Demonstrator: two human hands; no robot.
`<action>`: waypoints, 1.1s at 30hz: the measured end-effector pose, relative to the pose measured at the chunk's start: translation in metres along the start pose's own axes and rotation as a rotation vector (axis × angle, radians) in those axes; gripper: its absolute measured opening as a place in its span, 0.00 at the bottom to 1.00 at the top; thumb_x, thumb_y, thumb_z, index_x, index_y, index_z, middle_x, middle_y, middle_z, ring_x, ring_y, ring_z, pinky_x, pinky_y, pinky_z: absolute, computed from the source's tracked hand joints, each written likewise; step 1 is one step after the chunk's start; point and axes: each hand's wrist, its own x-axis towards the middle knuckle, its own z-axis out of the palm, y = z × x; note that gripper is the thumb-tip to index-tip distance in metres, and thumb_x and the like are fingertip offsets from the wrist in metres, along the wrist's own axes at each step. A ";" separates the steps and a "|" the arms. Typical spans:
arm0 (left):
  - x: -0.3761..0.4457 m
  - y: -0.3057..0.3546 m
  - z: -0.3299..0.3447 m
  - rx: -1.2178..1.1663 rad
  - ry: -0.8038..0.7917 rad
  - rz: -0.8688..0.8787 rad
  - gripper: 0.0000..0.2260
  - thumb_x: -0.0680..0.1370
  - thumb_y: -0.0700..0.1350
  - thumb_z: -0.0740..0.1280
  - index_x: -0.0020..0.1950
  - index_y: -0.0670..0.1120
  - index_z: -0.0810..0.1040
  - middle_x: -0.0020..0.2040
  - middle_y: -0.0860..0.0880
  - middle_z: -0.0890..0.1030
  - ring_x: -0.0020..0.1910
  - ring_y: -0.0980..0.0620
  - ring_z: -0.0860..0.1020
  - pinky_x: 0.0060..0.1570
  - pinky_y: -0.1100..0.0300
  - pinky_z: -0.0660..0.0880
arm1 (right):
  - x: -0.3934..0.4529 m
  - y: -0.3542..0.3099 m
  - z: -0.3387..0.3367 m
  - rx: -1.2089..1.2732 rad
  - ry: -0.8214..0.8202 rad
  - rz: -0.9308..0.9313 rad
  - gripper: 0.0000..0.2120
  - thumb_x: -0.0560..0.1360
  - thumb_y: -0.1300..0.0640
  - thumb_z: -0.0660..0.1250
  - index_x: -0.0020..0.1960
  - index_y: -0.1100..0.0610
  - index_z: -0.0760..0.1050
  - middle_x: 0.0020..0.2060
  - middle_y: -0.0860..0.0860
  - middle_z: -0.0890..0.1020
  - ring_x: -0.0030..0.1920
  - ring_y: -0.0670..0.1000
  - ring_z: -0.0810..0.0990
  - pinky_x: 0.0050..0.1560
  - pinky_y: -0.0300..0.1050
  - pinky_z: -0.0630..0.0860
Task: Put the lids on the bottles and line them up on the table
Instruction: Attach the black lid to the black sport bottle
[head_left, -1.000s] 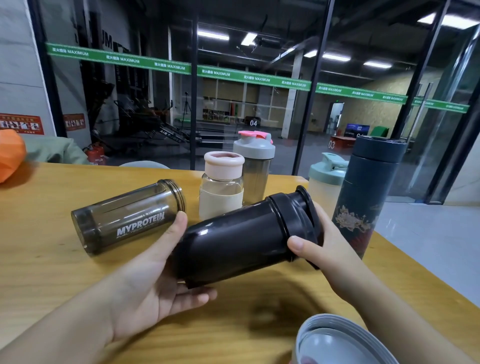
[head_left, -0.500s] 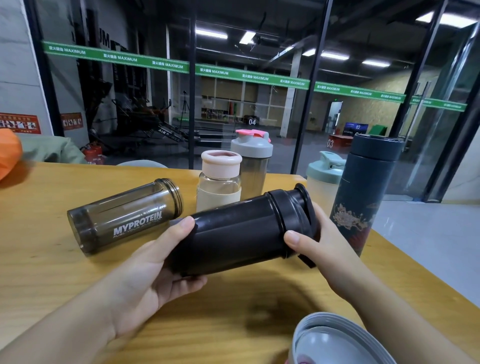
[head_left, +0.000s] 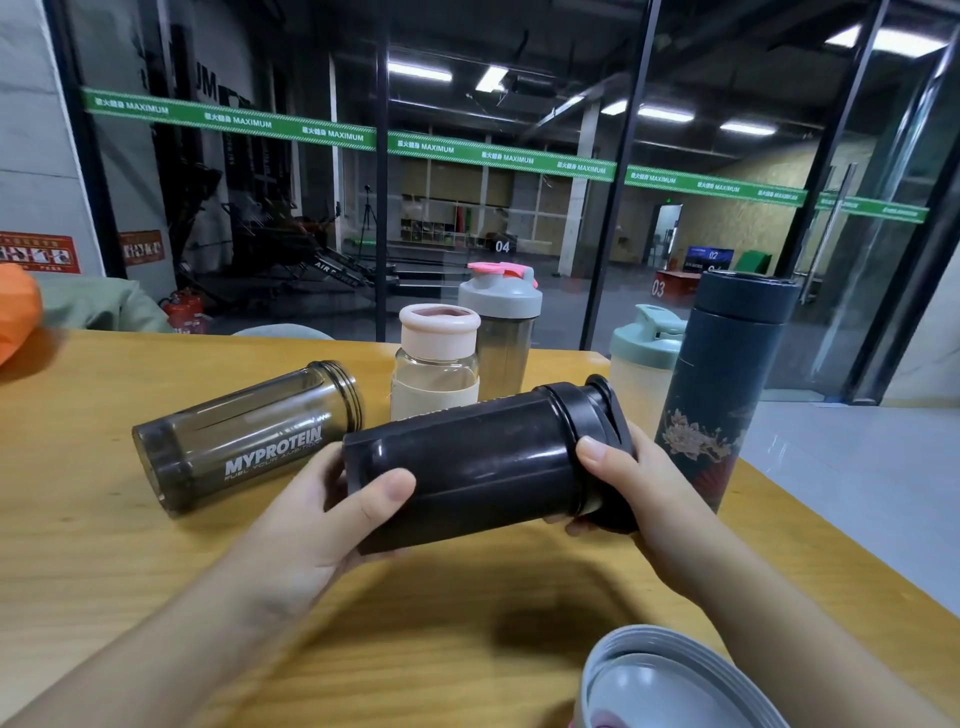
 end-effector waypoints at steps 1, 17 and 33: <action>-0.001 0.001 0.000 0.079 -0.002 0.042 0.37 0.49 0.68 0.77 0.55 0.57 0.78 0.54 0.52 0.84 0.53 0.53 0.82 0.51 0.53 0.79 | 0.000 -0.001 0.000 0.016 -0.012 0.013 0.35 0.59 0.38 0.69 0.61 0.55 0.71 0.41 0.55 0.85 0.38 0.56 0.84 0.34 0.45 0.78; 0.001 -0.008 0.011 -0.408 -0.007 -0.076 0.48 0.42 0.49 0.85 0.61 0.43 0.75 0.54 0.41 0.83 0.52 0.42 0.83 0.46 0.49 0.81 | 0.006 -0.010 0.000 0.666 0.042 0.030 0.47 0.40 0.41 0.84 0.55 0.59 0.78 0.50 0.57 0.85 0.46 0.55 0.85 0.39 0.40 0.81; 0.005 -0.016 0.009 0.745 -0.052 0.281 0.40 0.57 0.79 0.60 0.65 0.65 0.60 0.63 0.75 0.63 0.63 0.78 0.60 0.59 0.79 0.58 | -0.004 -0.014 0.003 0.163 0.040 -0.109 0.39 0.52 0.40 0.81 0.57 0.54 0.74 0.54 0.54 0.83 0.56 0.54 0.82 0.51 0.46 0.79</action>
